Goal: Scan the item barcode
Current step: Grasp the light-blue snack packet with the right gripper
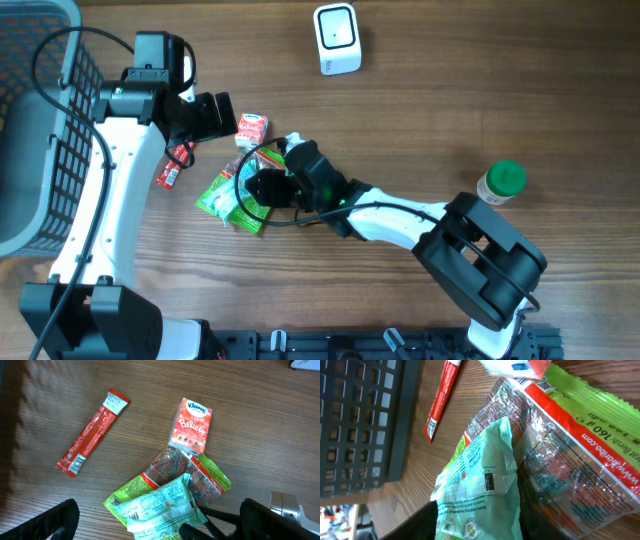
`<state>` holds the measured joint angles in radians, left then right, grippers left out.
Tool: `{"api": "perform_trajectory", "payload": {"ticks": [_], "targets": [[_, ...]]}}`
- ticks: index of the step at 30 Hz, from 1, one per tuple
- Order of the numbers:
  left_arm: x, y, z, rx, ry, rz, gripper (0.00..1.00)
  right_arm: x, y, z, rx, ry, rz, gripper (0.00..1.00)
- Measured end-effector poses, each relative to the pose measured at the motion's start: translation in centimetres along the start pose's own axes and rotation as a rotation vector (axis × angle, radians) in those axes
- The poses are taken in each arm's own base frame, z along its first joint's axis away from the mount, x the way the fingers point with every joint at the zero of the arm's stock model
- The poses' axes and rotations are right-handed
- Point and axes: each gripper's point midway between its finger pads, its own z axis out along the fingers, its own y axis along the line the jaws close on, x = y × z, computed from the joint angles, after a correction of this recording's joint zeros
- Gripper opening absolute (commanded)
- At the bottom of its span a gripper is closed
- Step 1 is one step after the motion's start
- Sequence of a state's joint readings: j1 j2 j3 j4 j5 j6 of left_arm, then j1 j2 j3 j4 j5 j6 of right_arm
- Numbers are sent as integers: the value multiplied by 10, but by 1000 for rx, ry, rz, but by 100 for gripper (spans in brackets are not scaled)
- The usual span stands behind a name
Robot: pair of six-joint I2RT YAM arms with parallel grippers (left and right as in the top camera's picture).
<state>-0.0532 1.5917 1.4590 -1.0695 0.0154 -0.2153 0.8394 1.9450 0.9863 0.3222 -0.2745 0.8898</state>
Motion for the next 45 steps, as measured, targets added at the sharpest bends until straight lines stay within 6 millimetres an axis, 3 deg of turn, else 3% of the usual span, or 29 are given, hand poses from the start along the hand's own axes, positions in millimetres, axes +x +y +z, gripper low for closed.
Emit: {"api": "perform_trajectory", "payload": {"ticks": [1,6,24,30,36,37,39,40,42,45], "targets": [[0,0,0,0,0,0,100,0,-3,0,14,-5,5,4],[0,0,0,0,0,0,100,1,-12,0,56,-6,13,4],[0,0,0,0,0,0,100,7,-15,-3,75,24,-23,4],[0,0,0,0,0,0,100,-8,8,-28,45,-6,-80,4],[0,0,0,0,0,0,100,-26,26,-67,46,-32,-121,4],[0,0,0,0,0,0,100,-28,27,-72,48,-35,-127,11],[0,0,0,0,0,0,100,-32,28,-82,53,-43,-134,50],[0,0,0,0,0,0,100,-33,29,-85,53,-47,-126,62],[0,0,0,0,0,0,100,-36,30,-88,51,-56,-108,77],[0,0,0,0,0,0,100,-38,30,-89,47,-62,-69,80]]}}
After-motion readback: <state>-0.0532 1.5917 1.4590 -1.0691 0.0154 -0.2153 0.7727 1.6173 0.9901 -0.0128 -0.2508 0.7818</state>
